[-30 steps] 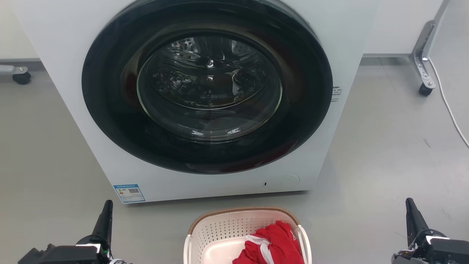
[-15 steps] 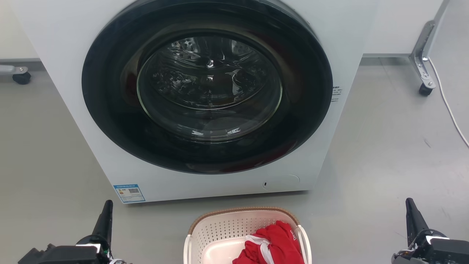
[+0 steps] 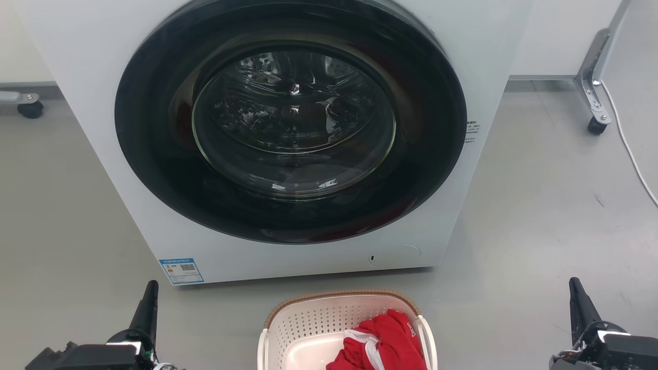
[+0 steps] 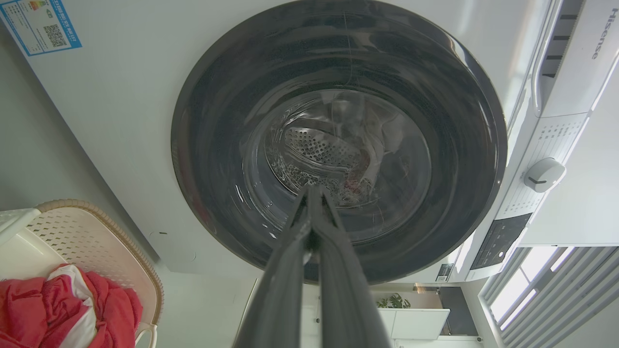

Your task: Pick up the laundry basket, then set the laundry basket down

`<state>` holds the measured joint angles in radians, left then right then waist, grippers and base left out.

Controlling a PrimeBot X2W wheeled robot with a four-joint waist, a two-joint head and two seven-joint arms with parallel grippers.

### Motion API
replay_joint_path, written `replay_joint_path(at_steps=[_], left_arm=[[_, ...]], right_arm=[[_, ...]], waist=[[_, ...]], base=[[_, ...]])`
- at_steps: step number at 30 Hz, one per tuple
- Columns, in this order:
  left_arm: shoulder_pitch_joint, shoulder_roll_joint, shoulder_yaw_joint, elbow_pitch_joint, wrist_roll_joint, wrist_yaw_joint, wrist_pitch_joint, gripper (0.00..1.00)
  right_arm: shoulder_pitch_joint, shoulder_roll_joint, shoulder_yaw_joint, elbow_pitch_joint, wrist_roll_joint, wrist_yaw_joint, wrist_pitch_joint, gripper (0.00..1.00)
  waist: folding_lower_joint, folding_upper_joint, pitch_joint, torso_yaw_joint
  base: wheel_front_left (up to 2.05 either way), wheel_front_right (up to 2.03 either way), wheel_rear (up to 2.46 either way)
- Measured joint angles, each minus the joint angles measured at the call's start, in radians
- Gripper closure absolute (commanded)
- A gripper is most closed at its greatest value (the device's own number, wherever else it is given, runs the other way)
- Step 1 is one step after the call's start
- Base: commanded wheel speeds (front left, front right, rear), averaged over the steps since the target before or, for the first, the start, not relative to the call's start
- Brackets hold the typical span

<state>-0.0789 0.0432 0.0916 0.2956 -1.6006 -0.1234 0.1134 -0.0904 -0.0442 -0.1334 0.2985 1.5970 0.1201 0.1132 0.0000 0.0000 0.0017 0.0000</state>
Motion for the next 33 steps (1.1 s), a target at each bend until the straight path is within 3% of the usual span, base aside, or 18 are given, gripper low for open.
replay_joint_path(at_steps=[33], left_arm=[[0.0,0.0,0.0,0.0,0.0,0.0,0.0,1.0]], right_arm=[[0.0,0.0,0.0,0.0,0.0,0.0,0.0,1.0]], waist=[[0.0,0.0,0.0,0.0]], base=[[0.0,0.0,0.0]])
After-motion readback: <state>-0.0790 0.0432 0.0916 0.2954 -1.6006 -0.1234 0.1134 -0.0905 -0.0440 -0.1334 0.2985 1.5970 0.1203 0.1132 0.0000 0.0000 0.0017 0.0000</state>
